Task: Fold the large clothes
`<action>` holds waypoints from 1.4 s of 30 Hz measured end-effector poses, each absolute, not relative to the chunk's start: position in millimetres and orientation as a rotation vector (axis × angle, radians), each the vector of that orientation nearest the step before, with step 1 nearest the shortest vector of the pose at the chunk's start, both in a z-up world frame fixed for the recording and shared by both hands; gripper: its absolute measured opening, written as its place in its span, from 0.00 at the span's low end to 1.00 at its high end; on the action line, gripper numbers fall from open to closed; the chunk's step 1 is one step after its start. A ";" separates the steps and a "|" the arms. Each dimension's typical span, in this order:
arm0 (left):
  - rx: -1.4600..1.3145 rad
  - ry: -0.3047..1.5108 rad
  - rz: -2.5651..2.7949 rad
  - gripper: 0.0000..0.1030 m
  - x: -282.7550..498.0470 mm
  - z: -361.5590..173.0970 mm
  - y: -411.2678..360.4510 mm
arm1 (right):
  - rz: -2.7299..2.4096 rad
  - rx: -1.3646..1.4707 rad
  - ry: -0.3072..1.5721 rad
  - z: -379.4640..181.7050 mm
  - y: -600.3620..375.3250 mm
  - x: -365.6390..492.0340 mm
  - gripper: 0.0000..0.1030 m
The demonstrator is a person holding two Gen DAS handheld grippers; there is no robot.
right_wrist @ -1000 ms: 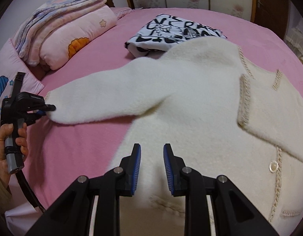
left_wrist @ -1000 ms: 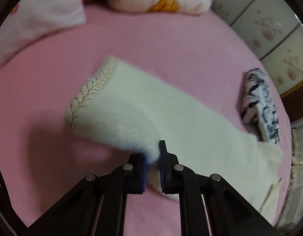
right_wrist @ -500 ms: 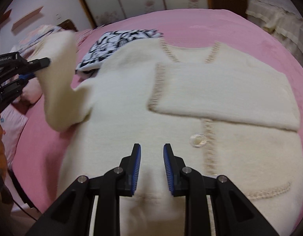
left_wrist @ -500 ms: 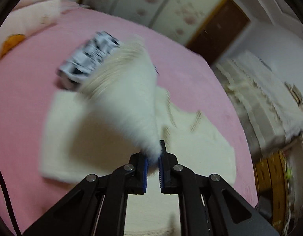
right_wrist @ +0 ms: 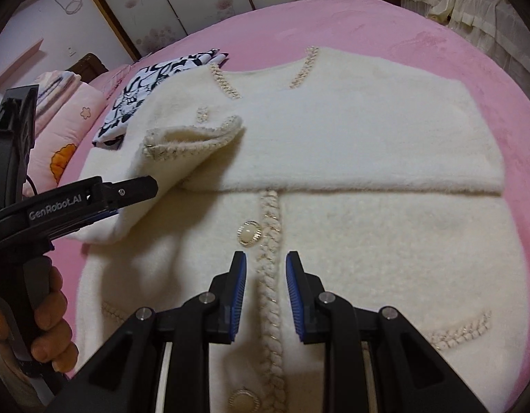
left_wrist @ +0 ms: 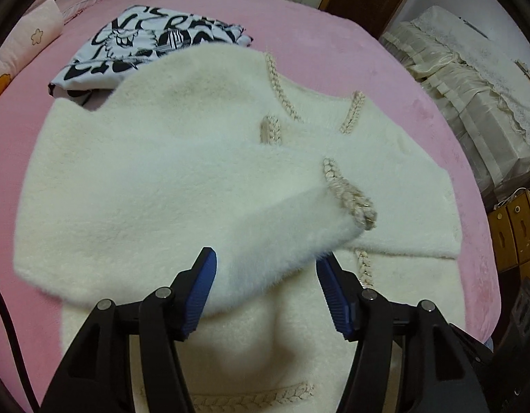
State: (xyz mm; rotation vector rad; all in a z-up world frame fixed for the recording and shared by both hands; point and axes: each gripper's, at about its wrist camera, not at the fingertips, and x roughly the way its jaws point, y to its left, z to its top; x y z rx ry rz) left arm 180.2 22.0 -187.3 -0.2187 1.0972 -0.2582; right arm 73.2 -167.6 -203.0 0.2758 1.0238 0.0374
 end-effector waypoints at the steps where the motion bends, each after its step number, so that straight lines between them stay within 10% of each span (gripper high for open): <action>1: -0.211 1.075 -0.257 0.57 175.5 -181.1 23.6 | 0.052 0.280 1.023 -202.2 -165.4 74.5 0.25; 10: -0.210 0.905 -0.257 0.71 121.2 -133.5 37.3 | 0.181 0.407 0.976 -178.3 -151.4 96.2 0.55; 42: -0.245 0.927 0.174 0.71 83.8 -198.2 194.6 | 0.092 0.377 1.118 -204.0 -118.3 132.2 0.56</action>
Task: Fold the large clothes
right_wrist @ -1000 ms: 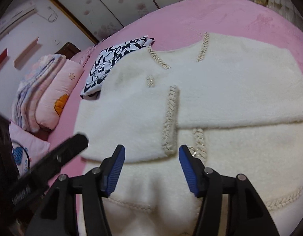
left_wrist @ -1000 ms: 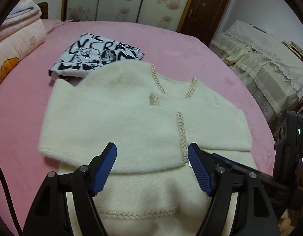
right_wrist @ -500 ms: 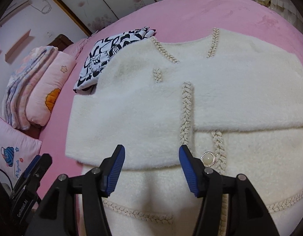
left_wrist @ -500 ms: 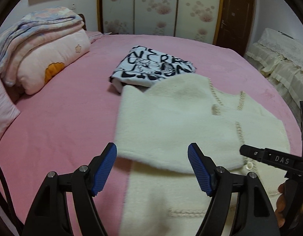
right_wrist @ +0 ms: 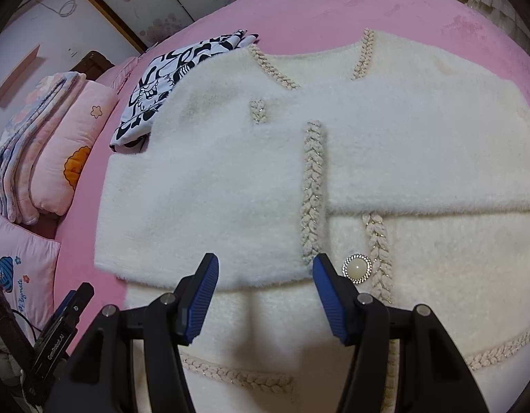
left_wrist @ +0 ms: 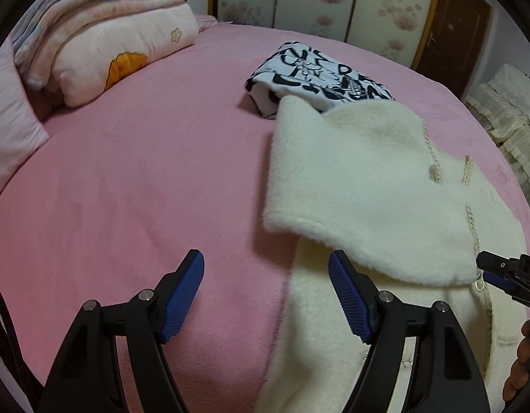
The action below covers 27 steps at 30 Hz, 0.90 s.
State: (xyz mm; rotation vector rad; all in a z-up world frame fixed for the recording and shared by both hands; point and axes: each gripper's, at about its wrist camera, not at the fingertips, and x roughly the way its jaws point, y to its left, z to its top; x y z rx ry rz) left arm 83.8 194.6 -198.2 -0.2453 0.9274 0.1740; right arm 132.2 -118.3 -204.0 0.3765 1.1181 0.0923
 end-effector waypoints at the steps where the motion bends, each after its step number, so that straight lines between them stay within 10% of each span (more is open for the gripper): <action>1: -0.255 0.933 0.177 0.71 83.3 -200.9 197.3 | 0.093 0.382 1.123 -205.3 -118.9 132.9 0.56; 20: -0.267 1.010 0.187 0.71 96.2 -230.5 193.6 | 0.078 0.343 1.115 -224.9 -128.3 154.0 0.55; 24: -0.234 1.019 0.189 0.71 97.9 -230.3 185.4 | 0.094 0.308 1.131 -238.5 -125.6 163.1 0.19; 27: -0.219 1.025 0.189 0.71 99.4 -229.6 181.4 | 0.124 0.220 1.107 -224.0 -117.6 159.7 0.13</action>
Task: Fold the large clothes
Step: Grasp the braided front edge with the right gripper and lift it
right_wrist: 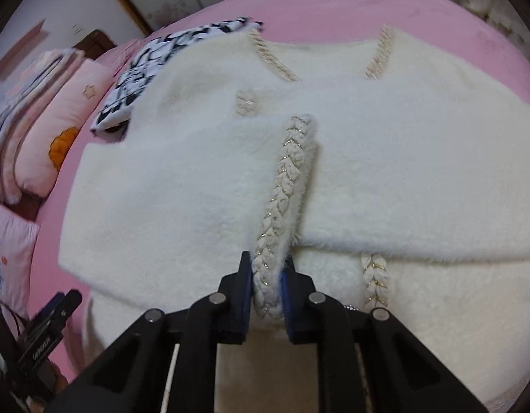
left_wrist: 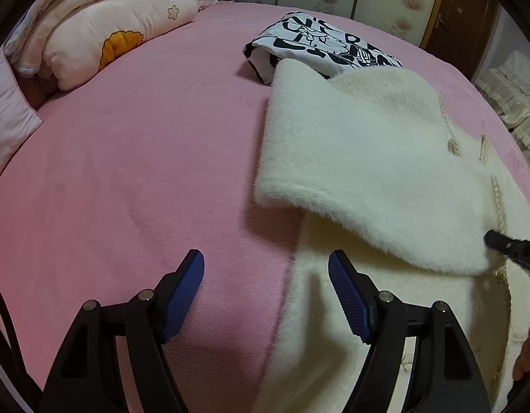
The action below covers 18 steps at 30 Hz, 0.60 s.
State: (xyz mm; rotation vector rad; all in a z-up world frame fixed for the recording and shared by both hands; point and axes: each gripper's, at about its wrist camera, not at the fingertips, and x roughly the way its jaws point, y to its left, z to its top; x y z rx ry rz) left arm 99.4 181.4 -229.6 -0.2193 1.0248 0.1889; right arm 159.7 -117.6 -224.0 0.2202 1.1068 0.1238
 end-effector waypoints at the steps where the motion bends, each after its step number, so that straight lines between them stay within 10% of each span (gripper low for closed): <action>1: -0.218 1.027 0.190 0.71 100.9 -229.1 180.5 | 0.134 0.193 1.090 -217.2 -114.8 157.6 0.13; 11: -0.312 1.024 0.131 0.71 128.2 -210.6 171.5 | 0.159 -0.093 0.736 -80.6 -99.6 163.2 0.13; 18: -0.313 1.021 0.070 0.71 155.0 -197.7 153.7 | -0.032 -0.058 0.820 -96.5 -167.7 199.9 0.13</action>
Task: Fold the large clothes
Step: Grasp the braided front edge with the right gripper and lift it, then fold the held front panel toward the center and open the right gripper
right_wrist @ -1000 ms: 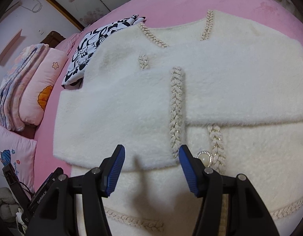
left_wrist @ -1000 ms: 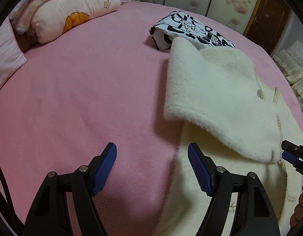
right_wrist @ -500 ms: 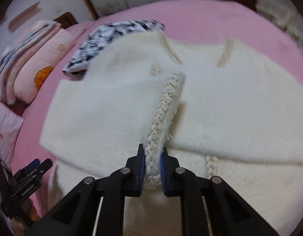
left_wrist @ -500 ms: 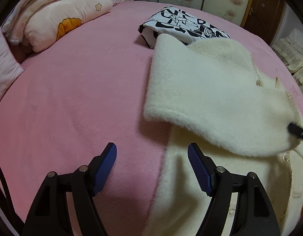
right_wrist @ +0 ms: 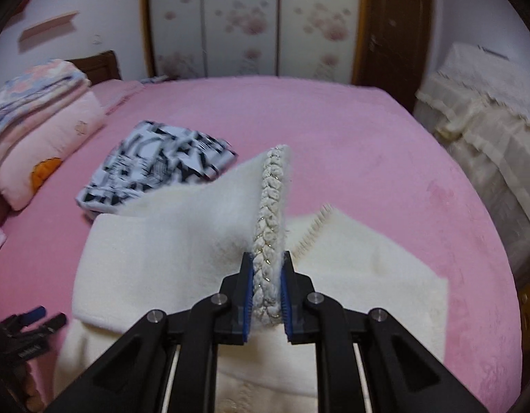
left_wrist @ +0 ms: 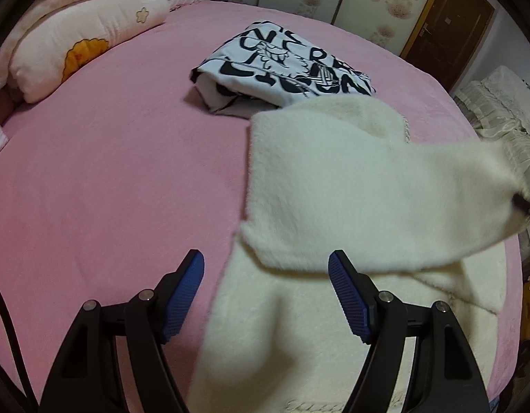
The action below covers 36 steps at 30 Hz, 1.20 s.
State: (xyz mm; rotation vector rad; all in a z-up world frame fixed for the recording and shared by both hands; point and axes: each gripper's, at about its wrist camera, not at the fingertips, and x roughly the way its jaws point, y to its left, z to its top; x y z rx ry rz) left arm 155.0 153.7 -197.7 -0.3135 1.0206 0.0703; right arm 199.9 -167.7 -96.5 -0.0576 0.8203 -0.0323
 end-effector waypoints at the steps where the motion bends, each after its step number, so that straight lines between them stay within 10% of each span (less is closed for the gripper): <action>1: -0.312 1.026 0.062 0.71 159.0 -197.9 151.8 | -0.058 -0.059 0.857 -112.0 -178.4 204.3 0.13; 32: -0.168 1.053 0.038 0.71 248.5 -254.6 78.5 | -0.172 -0.067 0.962 -222.5 -197.8 251.2 0.25; 36: -0.197 1.058 0.010 0.71 250.8 -256.0 89.2 | -0.159 0.044 0.978 -227.2 -256.5 237.7 0.43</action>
